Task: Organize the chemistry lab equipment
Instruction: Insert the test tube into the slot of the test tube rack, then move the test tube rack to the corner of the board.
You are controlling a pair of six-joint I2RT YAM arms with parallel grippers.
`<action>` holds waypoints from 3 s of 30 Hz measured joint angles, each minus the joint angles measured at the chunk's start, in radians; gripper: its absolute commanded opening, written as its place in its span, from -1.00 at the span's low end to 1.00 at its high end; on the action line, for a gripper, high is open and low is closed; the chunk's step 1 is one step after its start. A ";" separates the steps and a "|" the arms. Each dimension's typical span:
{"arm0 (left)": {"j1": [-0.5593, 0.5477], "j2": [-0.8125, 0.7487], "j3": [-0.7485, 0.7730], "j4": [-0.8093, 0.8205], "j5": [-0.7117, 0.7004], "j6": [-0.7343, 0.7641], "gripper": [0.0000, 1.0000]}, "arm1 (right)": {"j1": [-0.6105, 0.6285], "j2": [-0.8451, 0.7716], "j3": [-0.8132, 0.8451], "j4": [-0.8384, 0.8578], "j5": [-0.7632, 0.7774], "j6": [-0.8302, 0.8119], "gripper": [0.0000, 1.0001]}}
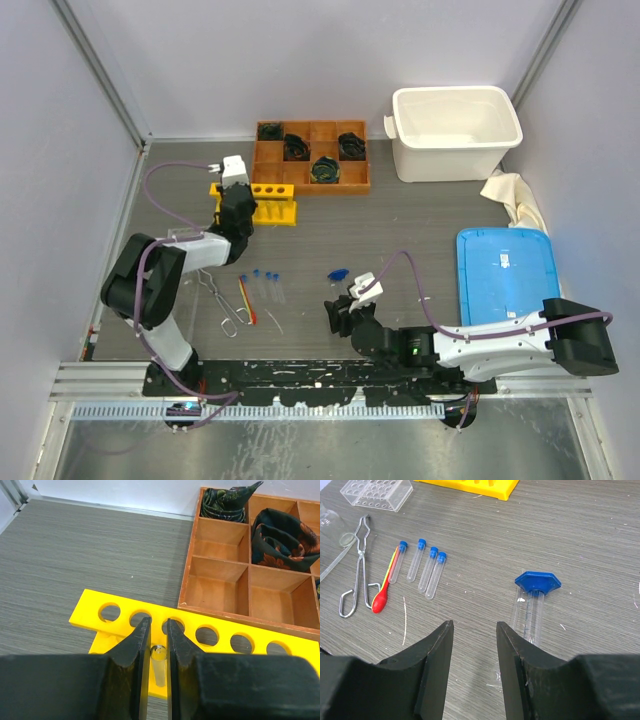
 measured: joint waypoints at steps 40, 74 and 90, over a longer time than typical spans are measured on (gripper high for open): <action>-0.032 -1.152 -0.182 -1.096 0.323 -0.522 0.34 | -0.651 0.674 1.063 -0.495 -0.492 -0.130 -0.84; -0.032 -0.830 0.034 -1.281 0.294 -0.517 0.44 | -0.879 1.332 1.557 -0.745 -1.003 -0.127 -0.91; -0.032 -0.785 0.034 -1.253 0.309 -0.524 0.43 | -0.821 1.354 1.559 -0.682 -1.093 -0.133 -0.91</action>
